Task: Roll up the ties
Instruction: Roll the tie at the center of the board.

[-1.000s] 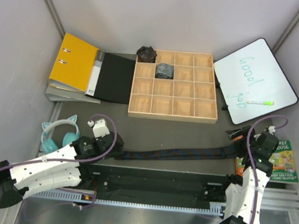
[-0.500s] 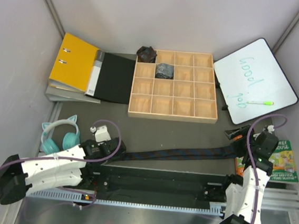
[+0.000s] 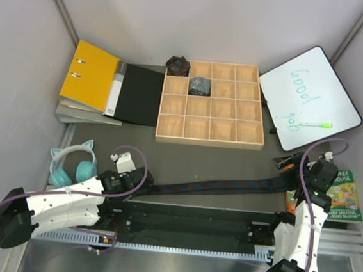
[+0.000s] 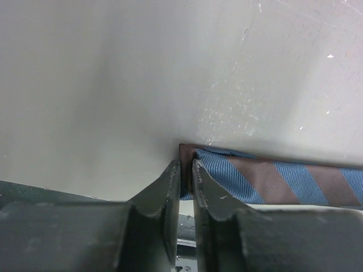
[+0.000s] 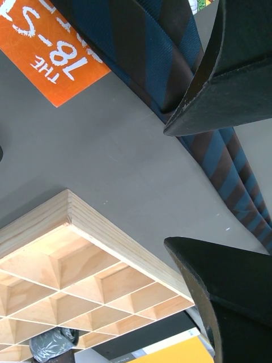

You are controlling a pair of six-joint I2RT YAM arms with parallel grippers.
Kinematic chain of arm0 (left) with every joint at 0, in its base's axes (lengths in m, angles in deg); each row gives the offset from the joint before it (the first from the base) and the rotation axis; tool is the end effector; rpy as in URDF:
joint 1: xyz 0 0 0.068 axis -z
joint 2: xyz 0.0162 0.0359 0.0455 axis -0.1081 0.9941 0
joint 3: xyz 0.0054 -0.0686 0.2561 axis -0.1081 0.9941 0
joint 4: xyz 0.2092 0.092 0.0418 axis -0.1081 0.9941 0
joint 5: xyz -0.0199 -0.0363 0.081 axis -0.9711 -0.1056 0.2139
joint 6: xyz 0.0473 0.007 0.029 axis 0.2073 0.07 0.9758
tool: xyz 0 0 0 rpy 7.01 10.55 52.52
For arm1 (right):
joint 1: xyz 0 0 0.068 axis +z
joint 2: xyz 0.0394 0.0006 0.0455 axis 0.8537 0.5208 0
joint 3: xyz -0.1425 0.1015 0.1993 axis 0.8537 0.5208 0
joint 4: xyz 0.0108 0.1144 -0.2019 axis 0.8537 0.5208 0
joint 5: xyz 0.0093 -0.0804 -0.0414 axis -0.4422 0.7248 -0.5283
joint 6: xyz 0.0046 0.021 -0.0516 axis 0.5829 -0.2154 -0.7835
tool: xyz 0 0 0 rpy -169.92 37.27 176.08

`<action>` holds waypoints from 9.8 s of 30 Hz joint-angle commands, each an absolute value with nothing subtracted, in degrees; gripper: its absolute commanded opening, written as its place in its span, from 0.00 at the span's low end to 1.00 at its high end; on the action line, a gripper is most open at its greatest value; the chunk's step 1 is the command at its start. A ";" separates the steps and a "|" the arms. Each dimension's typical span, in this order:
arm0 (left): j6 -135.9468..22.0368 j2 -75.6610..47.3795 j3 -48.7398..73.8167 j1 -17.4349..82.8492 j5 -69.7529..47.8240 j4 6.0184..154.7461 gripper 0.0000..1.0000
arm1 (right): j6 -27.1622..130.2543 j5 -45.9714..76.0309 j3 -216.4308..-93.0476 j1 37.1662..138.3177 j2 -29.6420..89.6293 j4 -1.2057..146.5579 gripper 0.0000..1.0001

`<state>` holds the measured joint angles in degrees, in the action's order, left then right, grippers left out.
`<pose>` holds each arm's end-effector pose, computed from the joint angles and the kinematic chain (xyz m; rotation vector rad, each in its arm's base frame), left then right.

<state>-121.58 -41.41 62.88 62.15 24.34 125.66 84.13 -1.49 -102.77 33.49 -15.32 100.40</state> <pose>0.0735 -0.0773 0.1618 -0.5609 2.5049 -0.1744 0.1125 -0.0353 0.2064 1.0190 2.0335 0.6106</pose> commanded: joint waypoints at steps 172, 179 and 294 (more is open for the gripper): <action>-93.55 -15.12 34.61 55.43 13.66 117.39 0.53 | 107.04 25.39 -112.50 123.38 12.27 77.72 0.00; -87.39 -9.13 35.14 53.05 4.51 111.76 0.18 | 109.86 23.37 -114.87 127.96 24.58 68.58 0.00; -96.18 -36.37 52.19 49.54 -2.35 119.14 0.38 | 99.31 6.41 -122.96 113.63 41.90 60.75 0.08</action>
<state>-95.42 -34.50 52.02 49.74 -1.71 121.88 99.56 6.25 -123.73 113.92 40.77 64.29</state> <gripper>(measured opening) 0.377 0.086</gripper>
